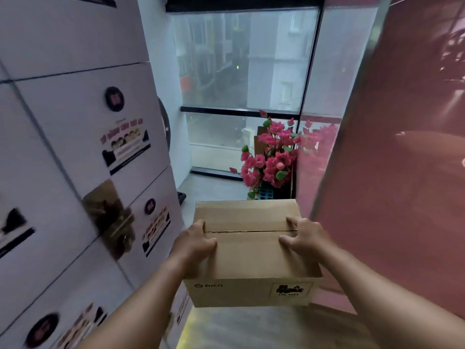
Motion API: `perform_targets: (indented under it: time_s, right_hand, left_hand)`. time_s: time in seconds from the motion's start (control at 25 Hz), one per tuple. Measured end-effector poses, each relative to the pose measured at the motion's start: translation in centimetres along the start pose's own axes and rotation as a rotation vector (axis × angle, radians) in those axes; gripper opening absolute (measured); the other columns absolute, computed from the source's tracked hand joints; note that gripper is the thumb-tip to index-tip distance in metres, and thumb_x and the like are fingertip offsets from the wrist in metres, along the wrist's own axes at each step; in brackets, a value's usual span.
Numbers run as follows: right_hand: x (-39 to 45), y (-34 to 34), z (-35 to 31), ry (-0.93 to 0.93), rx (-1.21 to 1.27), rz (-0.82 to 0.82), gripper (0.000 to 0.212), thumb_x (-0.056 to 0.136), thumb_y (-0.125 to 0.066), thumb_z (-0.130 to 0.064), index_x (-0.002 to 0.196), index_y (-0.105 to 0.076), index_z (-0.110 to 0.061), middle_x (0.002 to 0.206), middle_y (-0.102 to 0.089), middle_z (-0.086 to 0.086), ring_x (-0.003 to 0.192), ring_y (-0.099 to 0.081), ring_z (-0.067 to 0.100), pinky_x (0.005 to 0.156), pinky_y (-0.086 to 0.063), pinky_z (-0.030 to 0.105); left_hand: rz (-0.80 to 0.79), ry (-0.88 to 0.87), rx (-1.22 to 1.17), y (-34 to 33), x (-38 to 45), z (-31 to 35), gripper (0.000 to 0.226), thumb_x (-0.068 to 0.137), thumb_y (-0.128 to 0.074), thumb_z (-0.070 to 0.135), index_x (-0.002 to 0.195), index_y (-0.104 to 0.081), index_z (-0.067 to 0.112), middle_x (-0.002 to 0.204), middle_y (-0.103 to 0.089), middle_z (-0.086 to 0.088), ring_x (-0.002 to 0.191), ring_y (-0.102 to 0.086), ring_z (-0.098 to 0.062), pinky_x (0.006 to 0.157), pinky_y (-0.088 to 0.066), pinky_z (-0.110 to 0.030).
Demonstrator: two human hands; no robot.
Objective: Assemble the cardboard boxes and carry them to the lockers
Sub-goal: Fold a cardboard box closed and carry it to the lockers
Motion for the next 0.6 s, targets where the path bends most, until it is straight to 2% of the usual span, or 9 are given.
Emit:
perform_targets:
  time_s: [0.24, 0.44, 0.6]
  right_hand:
    - [16.7, 2.7, -2.9, -0.013, 0.035, 0.008, 0.075, 0.087, -0.070, -0.050, 0.153, -0.043, -0.026, 0.146, -0.057, 0.005, 0.130, -0.055, 0.028, 0.102, -0.044, 0.034]
    - [33.7, 3.3, -4.6, 0.020, 0.084, -0.022, 0.067, 0.088, -0.070, -0.046, 0.148, -0.049, -0.023, 0.139, -0.061, 0.008, 0.125, -0.057, 0.029, 0.097, -0.045, 0.034]
    - [45.6, 5.5, -7.2, 0.050, 0.132, -0.038, 0.065, 0.087, -0.072, -0.039, 0.145, -0.051, -0.020, 0.137, -0.062, 0.008, 0.124, -0.057, 0.029, 0.101, -0.047, 0.037]
  left_hand:
    - [-0.003, -0.006, 0.008, 1.2, 17.8, 1.6, 0.041, 0.085, -0.065, 0.037, 0.121, -0.056, 0.022, 0.113, -0.067, -0.003, 0.104, -0.063, -0.026, 0.084, -0.050, -0.032]
    - [0.015, 0.009, -0.014, 1.0, 33.8, 3.2, 0.033, 0.087, -0.064, 0.029, 0.119, -0.057, 0.019, 0.100, -0.059, 0.003, 0.094, -0.056, -0.019, 0.081, -0.045, -0.029]
    - [0.060, 0.077, -0.007, 2.3, 44.4, 4.6, 0.035, 0.084, -0.064, 0.025, 0.116, -0.057, 0.015, 0.097, -0.061, 0.001, 0.096, -0.061, -0.025, 0.082, -0.049, -0.032]
Point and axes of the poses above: each hand's wrist, its own x-axis towards the middle knuckle, its own y-axis out of the back of the hand, z = x × y, the point moved 6 cm from there along x, towards the middle knuckle
